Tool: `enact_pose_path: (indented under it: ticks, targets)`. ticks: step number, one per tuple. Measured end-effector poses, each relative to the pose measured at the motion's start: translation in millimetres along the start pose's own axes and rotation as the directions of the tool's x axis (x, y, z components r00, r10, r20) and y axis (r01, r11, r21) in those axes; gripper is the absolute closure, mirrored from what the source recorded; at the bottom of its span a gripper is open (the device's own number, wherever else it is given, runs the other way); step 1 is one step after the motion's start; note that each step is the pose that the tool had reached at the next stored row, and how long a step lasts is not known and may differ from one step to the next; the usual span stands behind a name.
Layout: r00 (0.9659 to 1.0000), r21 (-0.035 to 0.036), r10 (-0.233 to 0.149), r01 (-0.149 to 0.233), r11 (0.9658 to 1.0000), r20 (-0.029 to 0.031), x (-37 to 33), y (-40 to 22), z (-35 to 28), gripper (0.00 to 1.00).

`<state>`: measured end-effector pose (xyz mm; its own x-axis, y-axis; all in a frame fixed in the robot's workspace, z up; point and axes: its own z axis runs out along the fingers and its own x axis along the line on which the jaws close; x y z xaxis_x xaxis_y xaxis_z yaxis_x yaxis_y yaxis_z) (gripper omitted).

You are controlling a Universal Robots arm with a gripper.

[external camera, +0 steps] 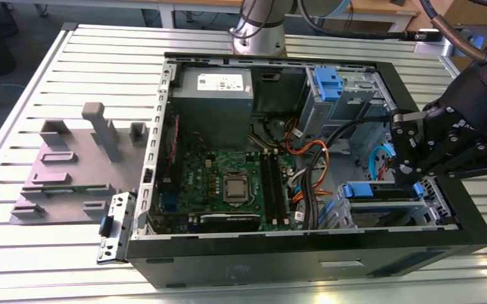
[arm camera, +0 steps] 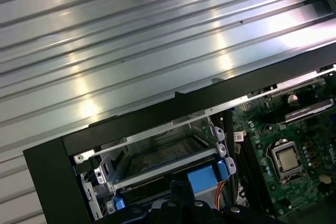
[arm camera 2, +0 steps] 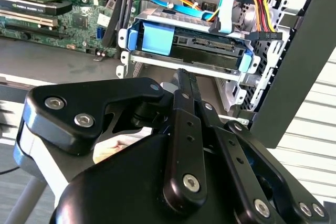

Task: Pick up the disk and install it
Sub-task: 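Insert the first disk wire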

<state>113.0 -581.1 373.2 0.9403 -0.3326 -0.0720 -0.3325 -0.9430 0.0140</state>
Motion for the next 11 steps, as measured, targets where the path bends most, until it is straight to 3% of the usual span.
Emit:
enact_pose_path:
  ticks: [11]
  targets:
    - [1.0, -0.0004, -0.005, 0.005, 1.0, -0.0001, 0.0, 0.0, 0.0, 0.89]
